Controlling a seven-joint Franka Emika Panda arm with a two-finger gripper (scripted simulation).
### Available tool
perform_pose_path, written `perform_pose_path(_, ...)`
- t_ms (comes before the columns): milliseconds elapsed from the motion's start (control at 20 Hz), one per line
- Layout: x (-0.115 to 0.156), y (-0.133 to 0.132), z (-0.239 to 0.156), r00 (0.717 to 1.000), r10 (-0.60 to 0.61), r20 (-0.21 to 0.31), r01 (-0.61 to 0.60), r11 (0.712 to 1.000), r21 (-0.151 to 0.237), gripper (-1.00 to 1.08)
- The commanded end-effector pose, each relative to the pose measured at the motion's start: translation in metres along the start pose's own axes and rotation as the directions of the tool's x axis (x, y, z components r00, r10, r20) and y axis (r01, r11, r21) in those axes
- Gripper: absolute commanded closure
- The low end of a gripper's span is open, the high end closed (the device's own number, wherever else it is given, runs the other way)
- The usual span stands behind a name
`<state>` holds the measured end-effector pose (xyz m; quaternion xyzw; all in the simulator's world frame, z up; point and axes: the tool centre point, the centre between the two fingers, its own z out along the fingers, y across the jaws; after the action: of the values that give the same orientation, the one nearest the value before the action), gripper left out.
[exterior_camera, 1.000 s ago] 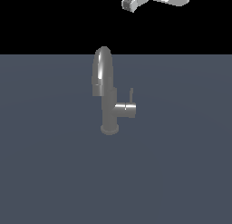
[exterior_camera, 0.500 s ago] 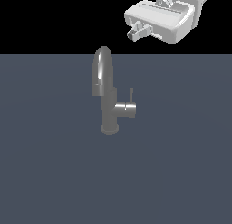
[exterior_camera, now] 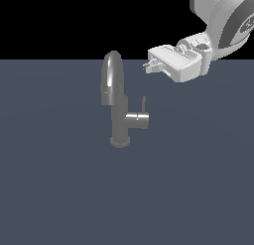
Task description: Turn on the faucet by rotating a designated handle.
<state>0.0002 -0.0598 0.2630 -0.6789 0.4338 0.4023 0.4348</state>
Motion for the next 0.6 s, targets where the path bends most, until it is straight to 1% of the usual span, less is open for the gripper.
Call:
perform_pose_path(0, 0.021, -0.001, 0.003, 0.997, 0.055, 0.056, -0.059, 0.997, 0.058, 1.08)
perform_pose_path(150, 0.043, 0.000, 0.008, 0.986, 0.113, 0.119, -0.127, 0.985, 0.117, 1.08)
perform_pose_path(250, 0.056, 0.001, 0.012, 0.977, 0.144, 0.158, -0.168, 0.975, 0.149, 1.08)
perform_pose_path(400, 0.073, 0.003, 0.017, 0.961, 0.181, 0.208, -0.221, 0.957, 0.187, 1.08)
perform_pose_path(550, 0.085, 0.004, 0.022, 0.946, 0.208, 0.247, -0.262, 0.941, 0.214, 1.08)
